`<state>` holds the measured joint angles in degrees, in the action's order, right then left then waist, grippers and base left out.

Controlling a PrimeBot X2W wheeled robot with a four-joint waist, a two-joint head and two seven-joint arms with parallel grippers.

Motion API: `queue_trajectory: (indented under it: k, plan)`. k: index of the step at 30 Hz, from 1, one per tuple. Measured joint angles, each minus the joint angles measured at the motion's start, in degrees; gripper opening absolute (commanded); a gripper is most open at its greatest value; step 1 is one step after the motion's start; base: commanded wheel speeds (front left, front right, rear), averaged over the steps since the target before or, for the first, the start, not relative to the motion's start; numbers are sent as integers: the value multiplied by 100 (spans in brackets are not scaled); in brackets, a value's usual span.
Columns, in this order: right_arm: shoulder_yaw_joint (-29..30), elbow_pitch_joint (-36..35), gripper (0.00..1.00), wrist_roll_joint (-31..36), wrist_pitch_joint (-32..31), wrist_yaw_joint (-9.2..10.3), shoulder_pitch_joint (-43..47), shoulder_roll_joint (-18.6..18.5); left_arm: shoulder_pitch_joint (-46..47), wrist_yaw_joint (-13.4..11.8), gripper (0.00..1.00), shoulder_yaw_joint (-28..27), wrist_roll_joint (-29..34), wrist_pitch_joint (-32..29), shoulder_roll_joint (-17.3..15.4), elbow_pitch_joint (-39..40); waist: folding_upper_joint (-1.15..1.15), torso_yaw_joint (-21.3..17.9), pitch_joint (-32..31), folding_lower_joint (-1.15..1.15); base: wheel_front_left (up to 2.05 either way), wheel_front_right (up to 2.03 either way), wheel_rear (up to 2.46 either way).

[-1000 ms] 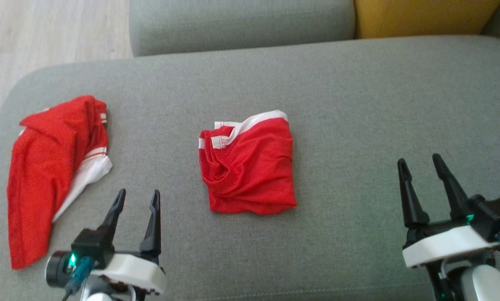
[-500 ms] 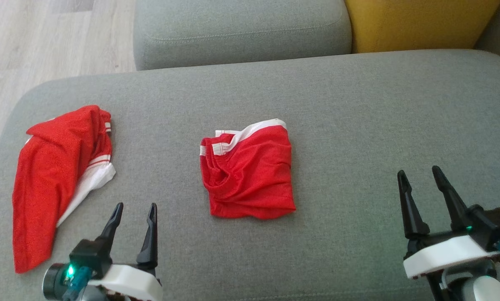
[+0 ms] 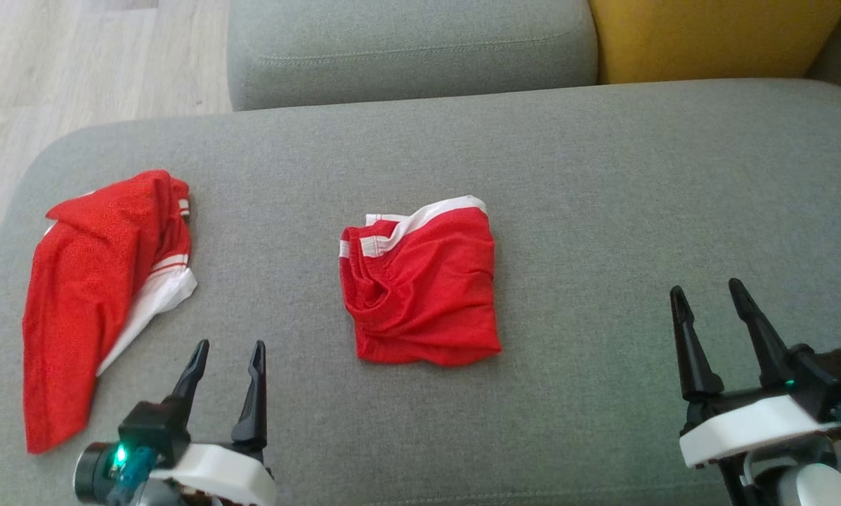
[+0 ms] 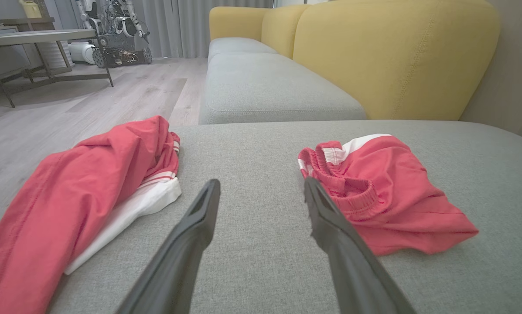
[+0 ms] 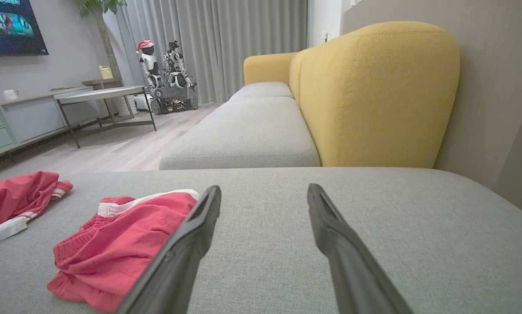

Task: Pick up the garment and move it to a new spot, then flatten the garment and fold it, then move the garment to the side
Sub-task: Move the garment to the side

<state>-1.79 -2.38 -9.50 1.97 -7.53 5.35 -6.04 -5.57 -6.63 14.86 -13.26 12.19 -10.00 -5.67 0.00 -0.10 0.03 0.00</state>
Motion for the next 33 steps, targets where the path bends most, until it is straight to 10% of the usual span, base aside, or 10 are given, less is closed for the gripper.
queue_trajectory:
  k: [21, 33]
  plan:
    - [13, 104, 100, -75, -48, 0, -389, -10, 711, -57, 100, 148, 70, 60, -32, 196, 0, 217, 594, 0, 0, 0, 0]
    - [-1338, 1780, 100, -738, -377, 0, -1919, -179, 1570, 107, 100, 463, 209, 210, 313, -20, 0, 812, 1392, 2, 0, 0, 0]
